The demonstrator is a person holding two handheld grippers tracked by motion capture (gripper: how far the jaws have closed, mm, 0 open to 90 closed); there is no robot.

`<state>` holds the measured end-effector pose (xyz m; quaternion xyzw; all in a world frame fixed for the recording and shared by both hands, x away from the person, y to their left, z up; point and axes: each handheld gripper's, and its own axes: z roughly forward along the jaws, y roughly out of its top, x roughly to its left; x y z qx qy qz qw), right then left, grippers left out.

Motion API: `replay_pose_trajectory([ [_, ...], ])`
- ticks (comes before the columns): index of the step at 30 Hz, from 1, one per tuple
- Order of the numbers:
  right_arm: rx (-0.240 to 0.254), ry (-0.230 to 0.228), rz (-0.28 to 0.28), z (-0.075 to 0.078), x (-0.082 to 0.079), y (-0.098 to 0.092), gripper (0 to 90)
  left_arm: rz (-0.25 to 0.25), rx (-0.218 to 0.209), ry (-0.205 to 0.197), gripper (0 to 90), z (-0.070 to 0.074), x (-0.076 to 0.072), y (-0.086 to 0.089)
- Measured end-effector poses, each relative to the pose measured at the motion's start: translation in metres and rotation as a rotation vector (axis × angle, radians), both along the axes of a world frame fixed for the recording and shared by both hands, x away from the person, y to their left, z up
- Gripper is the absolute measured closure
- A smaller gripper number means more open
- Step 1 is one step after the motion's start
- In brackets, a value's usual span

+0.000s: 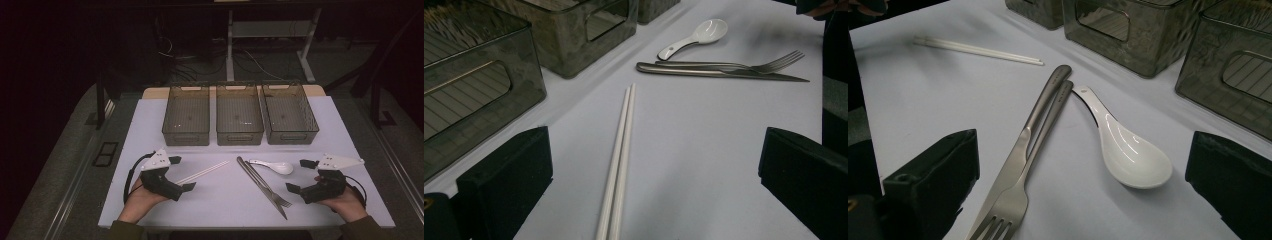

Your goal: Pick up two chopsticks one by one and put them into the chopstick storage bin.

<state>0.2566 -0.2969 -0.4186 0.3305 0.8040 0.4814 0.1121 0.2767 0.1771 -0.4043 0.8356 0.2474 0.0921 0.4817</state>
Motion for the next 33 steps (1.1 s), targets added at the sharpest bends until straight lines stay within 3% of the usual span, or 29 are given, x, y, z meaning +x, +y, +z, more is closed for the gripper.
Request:
replay_pose_trajectory([
  [17,0.025,0.009,0.005,-0.002,-0.002,-0.002,1.0,-0.002,0.007,-0.004,0.5,0.004,0.007,-0.007],
  [25,0.045,0.016,-0.011,-0.001,-0.002,-0.005,1.0,-0.009,0.011,-0.032,3.6,0.009,0.014,-0.011],
  [33,0.051,0.020,-0.014,-0.001,-0.002,-0.005,1.0,-0.012,0.008,-0.033,7.4,0.010,0.022,-0.015],
])
